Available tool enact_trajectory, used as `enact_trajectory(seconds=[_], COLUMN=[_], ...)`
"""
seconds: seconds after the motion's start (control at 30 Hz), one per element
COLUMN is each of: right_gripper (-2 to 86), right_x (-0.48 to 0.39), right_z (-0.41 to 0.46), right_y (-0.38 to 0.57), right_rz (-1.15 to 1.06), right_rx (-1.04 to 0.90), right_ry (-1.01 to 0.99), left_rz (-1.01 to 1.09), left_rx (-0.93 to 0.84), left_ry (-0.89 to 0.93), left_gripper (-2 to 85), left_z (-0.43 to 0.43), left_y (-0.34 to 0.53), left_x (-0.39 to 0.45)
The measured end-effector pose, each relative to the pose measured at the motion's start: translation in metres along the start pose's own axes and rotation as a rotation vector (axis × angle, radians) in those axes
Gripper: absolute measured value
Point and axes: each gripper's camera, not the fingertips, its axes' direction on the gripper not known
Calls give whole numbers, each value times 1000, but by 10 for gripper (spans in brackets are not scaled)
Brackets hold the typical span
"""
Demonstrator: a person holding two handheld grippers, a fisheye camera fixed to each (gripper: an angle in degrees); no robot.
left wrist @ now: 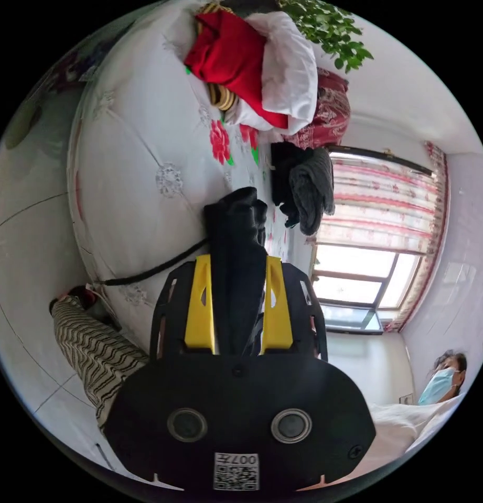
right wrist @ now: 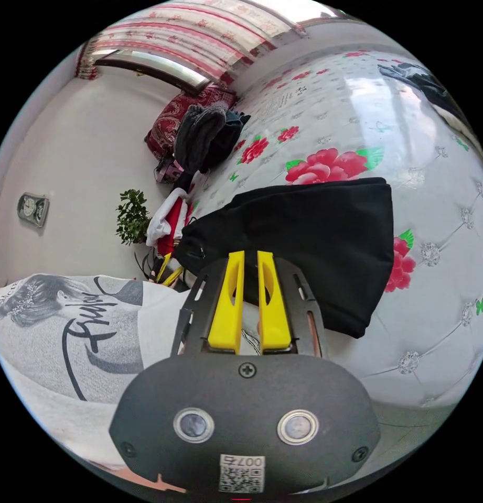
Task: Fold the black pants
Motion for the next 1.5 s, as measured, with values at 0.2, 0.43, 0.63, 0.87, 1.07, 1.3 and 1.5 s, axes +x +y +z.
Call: enact_trajectory(seconds=[0.2, 0.43, 0.63, 0.87, 1.07, 1.3, 1.5], right_gripper=[66, 69, 79, 87, 97, 86, 78], right_x=[9, 30, 71, 109, 122, 121, 118], right_z=[-4, -44, -86, -103, -58, -8, 13], right_y=[3, 19, 54, 107, 122, 88, 27], right_rz=[4, 59, 209, 386, 447, 454, 458], right_rx=[13, 134, 281, 363, 203, 35, 3], right_ry=[-6, 41, 77, 20, -6, -29, -56], left_rz=[50, 722, 1235, 1149, 1009, 824, 863], left_rx=[-80, -460, -1082, -1285, -1049, -1144, -1159], left_ry=[-154, 29, 176, -69, -398, -523, -541], left_gripper=[62, 51, 66, 95, 99, 90, 59], left_z=[51, 166, 306, 398, 385, 423, 476], left_y=[-6, 94, 323, 397, 305, 293, 261], left_x=[37, 240, 325, 250, 180, 100, 107])
